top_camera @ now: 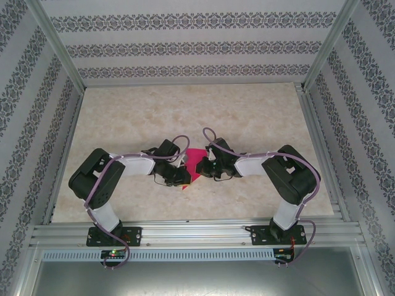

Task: Fold a paper plane with a square sheet of paper (pick it up from the middle)
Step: Third fold the triangle at the center of the table.

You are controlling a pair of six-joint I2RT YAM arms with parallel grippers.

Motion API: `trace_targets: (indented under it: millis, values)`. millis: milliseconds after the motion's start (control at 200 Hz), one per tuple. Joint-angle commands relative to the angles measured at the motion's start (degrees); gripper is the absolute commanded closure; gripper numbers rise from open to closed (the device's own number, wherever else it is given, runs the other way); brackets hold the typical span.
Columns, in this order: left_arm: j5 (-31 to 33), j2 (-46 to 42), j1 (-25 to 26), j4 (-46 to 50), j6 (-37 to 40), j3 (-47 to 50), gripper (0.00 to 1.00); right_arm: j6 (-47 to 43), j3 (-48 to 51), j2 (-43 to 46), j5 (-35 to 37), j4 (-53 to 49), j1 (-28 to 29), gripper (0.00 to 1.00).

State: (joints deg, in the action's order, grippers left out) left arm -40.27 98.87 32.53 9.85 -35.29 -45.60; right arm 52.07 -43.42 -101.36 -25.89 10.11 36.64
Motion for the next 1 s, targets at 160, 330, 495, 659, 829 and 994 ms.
trace_targets:
  millis: [160,330,495,659,829,994]
  values:
    - [2.5,-3.9,0.2,10.3,1.9,5.6,0.86,-1.7,0.4,-1.8,5.0,-6.2,0.2,0.93]
    - [2.3,-6.1,-0.5,10.4,0.9,6.9,0.87,-1.6,0.6,-2.0,5.1,-6.1,0.1,0.93]
    - [-2.5,-11.4,-2.4,7.8,-0.4,7.8,0.85,-1.4,0.6,-1.4,4.5,-5.9,0.2,0.93]
    - [0.2,-15.3,-2.5,9.1,-0.1,2.4,0.79,0.5,0.9,-1.0,4.1,-4.1,0.4,0.92]
    - [-0.8,-10.2,-2.4,3.2,-2.7,-0.1,0.79,2.0,0.9,-1.0,3.9,-2.4,0.4,0.91]
    - [0.7,-3.6,-2.3,2.8,-2.1,-1.6,0.8,2.3,0.2,-0.5,3.5,-2.2,0.4,0.91]
